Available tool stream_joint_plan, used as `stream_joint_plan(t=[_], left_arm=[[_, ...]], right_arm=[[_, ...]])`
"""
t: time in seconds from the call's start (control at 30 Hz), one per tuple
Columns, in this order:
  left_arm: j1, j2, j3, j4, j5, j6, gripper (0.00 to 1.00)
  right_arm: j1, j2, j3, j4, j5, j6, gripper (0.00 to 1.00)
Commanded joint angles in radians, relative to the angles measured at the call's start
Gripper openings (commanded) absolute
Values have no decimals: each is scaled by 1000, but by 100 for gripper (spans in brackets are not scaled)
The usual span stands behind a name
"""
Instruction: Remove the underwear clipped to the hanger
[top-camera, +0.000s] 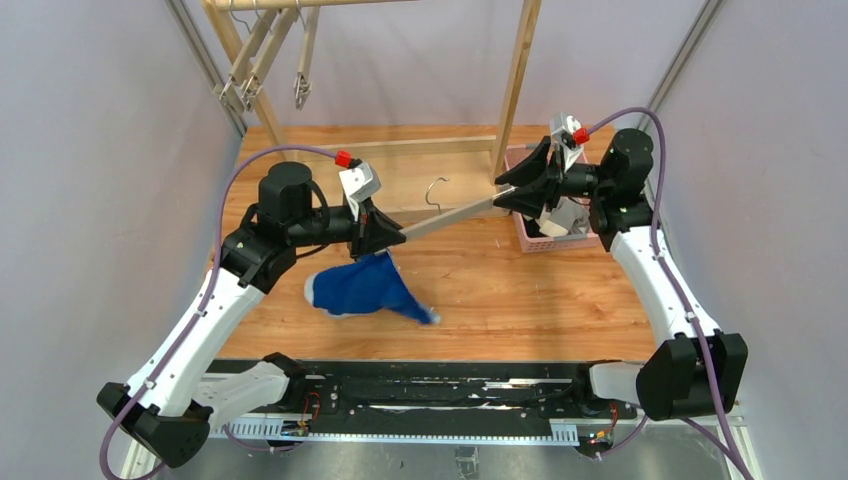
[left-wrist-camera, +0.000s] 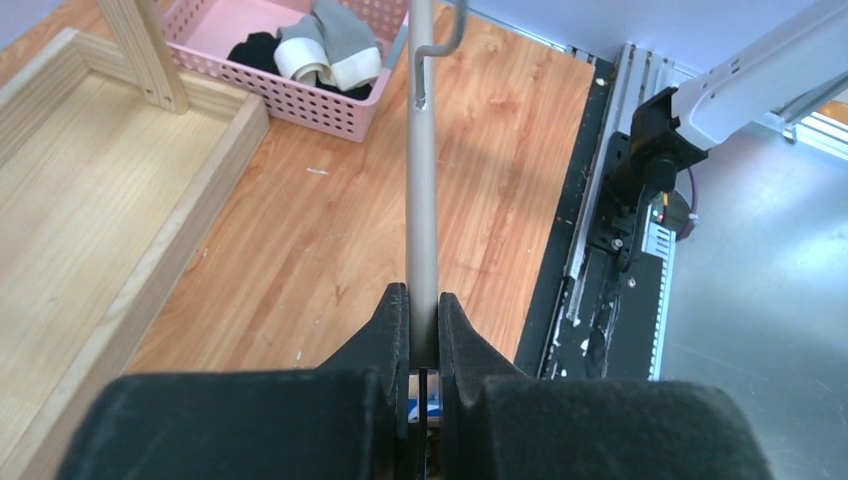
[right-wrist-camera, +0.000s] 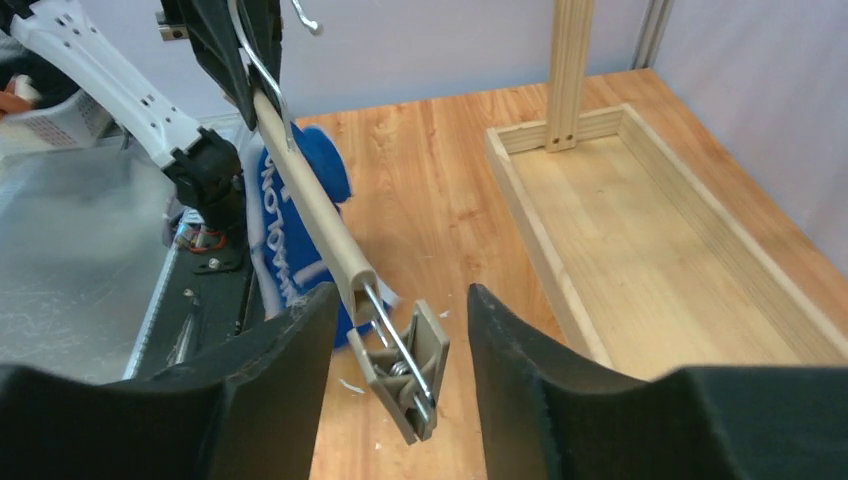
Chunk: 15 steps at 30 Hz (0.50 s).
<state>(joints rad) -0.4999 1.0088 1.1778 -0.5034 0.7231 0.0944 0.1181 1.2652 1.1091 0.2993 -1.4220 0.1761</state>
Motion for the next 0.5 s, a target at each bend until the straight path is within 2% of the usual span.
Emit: stream_joint_plan(t=[0.0,0.07,0.2,0.33,0.47], left_arm=[[-4,-8,16,77,-8,-18,0],[-3,-14,24,70,-6,-15,0],[-4,-32,36,58,-15,-11,0],[-3,-56,36,58,-53,-9,0],[-4,-85,23,81,-126,-13,0]], right_arm=[[16,-43,24,-29,93,-29,58],[15,-63,24,-30,150,-28,61],[15,-140,-9,-14,358,-36,64],[15,-243,-114,64,568,-2,69],[15,-357,-231,157,702,100,70]])
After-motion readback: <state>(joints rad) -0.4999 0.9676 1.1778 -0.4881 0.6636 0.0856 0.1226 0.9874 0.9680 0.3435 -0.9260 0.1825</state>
